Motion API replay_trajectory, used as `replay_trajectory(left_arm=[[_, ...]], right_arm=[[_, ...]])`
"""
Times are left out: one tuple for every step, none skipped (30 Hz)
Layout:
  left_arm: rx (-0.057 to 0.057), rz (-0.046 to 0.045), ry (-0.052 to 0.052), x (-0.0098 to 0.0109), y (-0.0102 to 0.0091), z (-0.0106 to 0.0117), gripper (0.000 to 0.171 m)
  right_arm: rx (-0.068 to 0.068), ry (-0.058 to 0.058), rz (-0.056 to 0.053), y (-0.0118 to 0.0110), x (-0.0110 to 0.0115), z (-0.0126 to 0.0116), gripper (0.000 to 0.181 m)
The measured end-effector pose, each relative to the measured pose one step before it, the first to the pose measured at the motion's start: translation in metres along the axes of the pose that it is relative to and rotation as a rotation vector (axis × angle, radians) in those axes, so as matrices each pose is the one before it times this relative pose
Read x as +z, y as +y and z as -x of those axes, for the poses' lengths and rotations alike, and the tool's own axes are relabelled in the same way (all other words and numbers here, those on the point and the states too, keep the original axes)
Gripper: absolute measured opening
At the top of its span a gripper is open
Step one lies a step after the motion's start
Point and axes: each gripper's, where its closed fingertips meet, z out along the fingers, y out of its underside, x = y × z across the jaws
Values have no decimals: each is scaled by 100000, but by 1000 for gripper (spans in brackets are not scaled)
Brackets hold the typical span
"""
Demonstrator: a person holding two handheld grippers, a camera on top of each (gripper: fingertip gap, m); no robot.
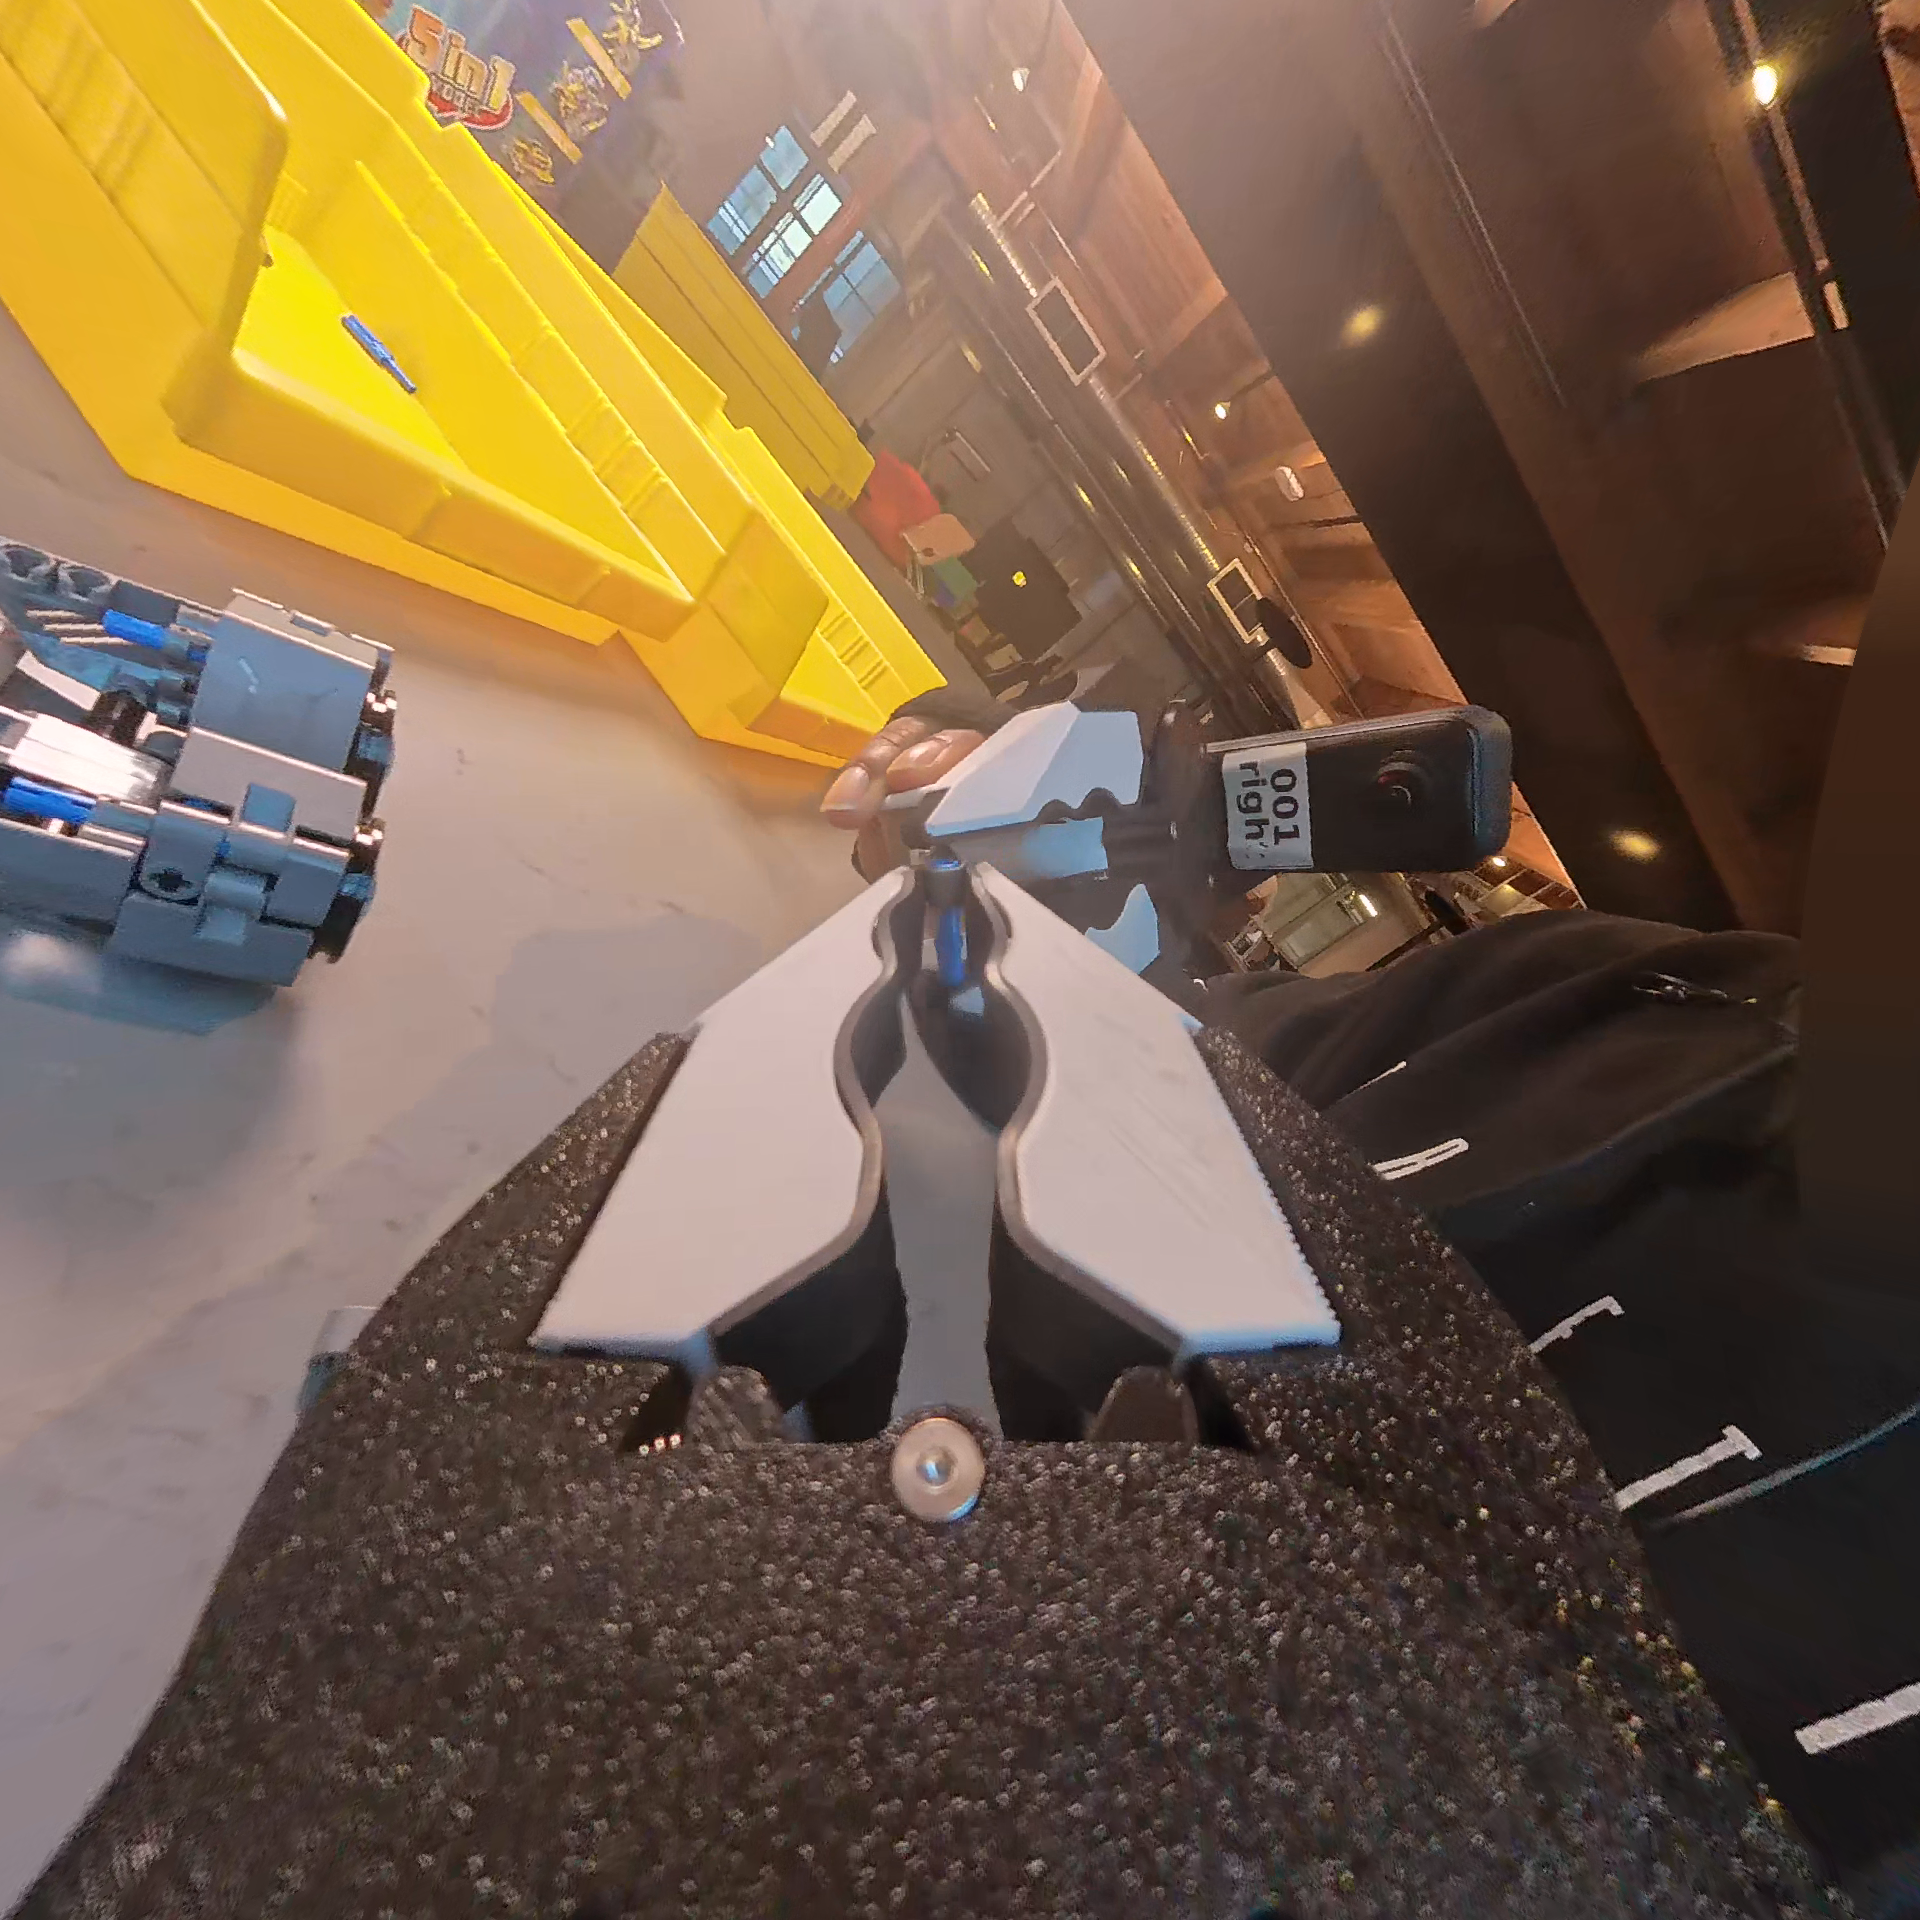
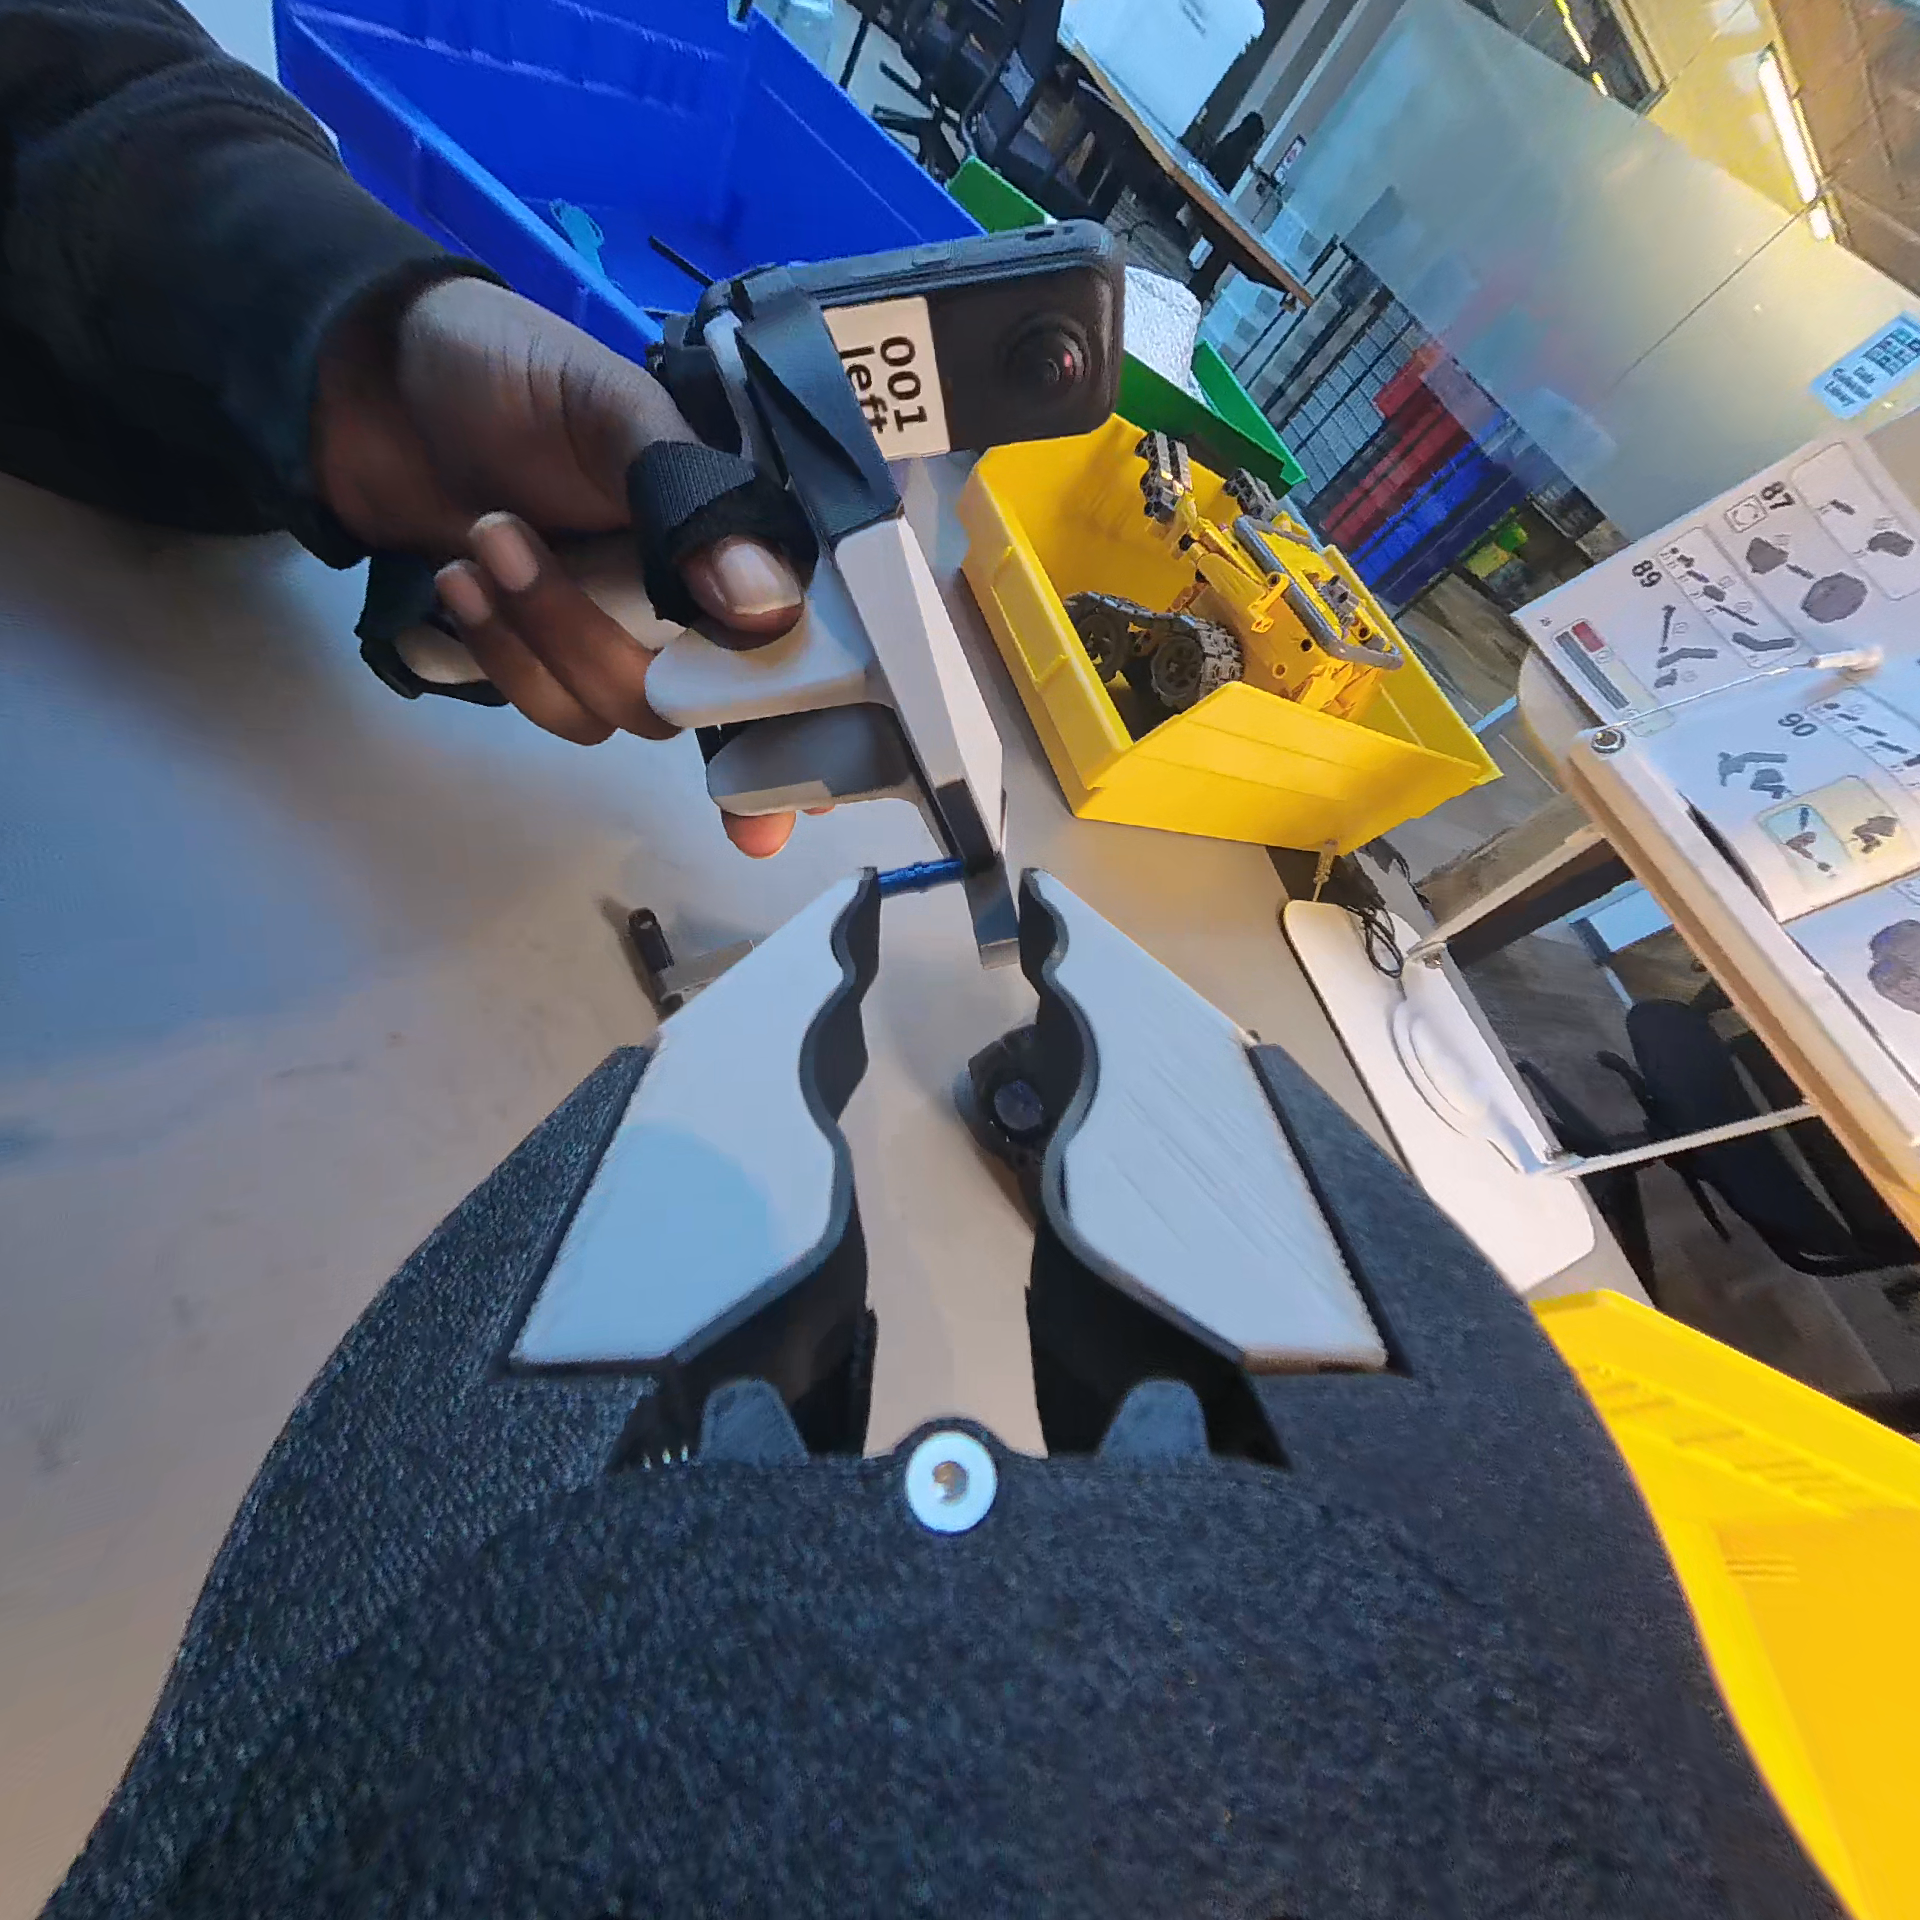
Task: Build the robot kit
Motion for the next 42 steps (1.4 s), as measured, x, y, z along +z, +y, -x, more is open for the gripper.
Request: replay_trajectory(left_arm=[[23,170,-416,25,8,78,7],[-340,70,-202,7,7,75,7],[-521,-363,-116,-5,-39,85,7],[-386,-165,-216,-21,-26,80,7],[59,92,-293,7,11,48,7],[270,-168,-131,20,-11,-25,7],[225,-377,-44,10,-56,-69,7],[405,-178,-439,8,-54,-5,7],[720,-226,-596,18,-42,-15,7],[614,-451,-514,13,-61,-36,7],[577,-396,-624,0,-58,-20,7],[685,-826,-624,-18,-109,-27,7],[382,-967,-201,-19,-122,-89,7],[463,-591,34,-8,-44,-108,7],[475,32,432,28,109,-172,7],[-632,-1377,-187,24,-125,-103,7],[693,-613,-18,-69,-111,-119,7],[1901,18,-931,-61,-57,-34,7],[170,-358,312,-38,-83,-51,7],[-1507,-11,888,-21,2,25,7],[-740,241,-331,0,84,239,7],[-1037,503,-338,-12,97,294,7],[-1927,-165,-65,1,-14,335,7],[-2023,-1041,177,-54,-181,323,7],[-1231,-1664,-506,-137,-301,330,6],[-138,-1211,-989,-122,-250,278,6],[182,-810,-728,-17,-108,164,6],[-270,-810,-157,33,-48,25,7],[-168,-627,-282,40,4,19,6],[402,-602,-418,49,4,5,6],[594,-678,-463,31,-22,-57,7],[946,-615,-733,33,-34,-43,7],[946,-569,-573,27,-23,-58,7],[189,-620,-35,24,-9,-102,6],[-28,-287,107,52,41,-105,6],[361,-222,-139,50,72,-61,6],[496,-163,-363,63,78,-43,6],[526,-76,-282,62,85,-47,7],[269,8,-153,48,89,-26,6],[435,-208,-300,-8,35,14,6],[558,-281,-246,-30,-1,5,6],[850,-426,-310,-27,-44,-14,6]], right_arm=[[-1756,776,941,78,14,-13,25],[-1942,700,1159,89,17,12,25],[-1601,764,1574,132,38,-26,24],[-1808,927,1621,158,31,-45,24],[-1578,620,1327,136,14,4,24],[-861,655,466,9,-9,-1,23],[461,628,-101,-88,-18,-54,23],[1013,120,392,-5,4,-39,23],[1037,-102,485,15,7,-37,24],[1451,132,-9,-38,3,-57,23],[1824,-138,-51,-34,17,-32,23],[2392,86,-53,-34,44,-78,23],[2209,292,-739,-131,12,-80,21],[1606,783,-954,-134,2,-126,21],[-159,3684,-1484,-164,-185,-621,5],[2376,-314,-311,-20,-46,-106,5],[1560,180,-1055,-242,-13,-33,5],[-2994,1235,729,-47,48,-32,6],[-373,859,-114,-119,50,-72,5],[2210,-1023,-1218,-70,16,-8,5],[1187,-1105,-171,203,86,57,5],[-2631,-645,481,284,131,78,5],[-1430,-380,1450,335,169,-11,6],[1357,-361,1169,275,172,-77,6],[-220,-463,1693,399,142,-1,13],[-837,-1758,3026,538,169,329,24],[865,-1513,1714,224,212,377,34],[2301,-486,142,-75,134,208,41],[2427,509,428,-30,86,-26,41],[2069,1202,126,-40,42,-194,38],[1812,1099,-696,-112,-10,-192,35],[1715,706,-370,-73,12,-127,34],[891,526,-28,-60,10,-92,33],[455,966,-349,-120,-27,-112,32],[284,1553,-209,-104,-39,-197,28],[-149,797,-249,-74,-53,-109,25],[955,-517,-49,-40,24,95,25],[828,-550,-342,-95,58,177,23],[-480,112,-159,-61,57,109,22],[-360,220,244,1,22,26,22],[1257,-520,118,2,21,28,21],[2431,-731,-185,-41,24,5,21]])
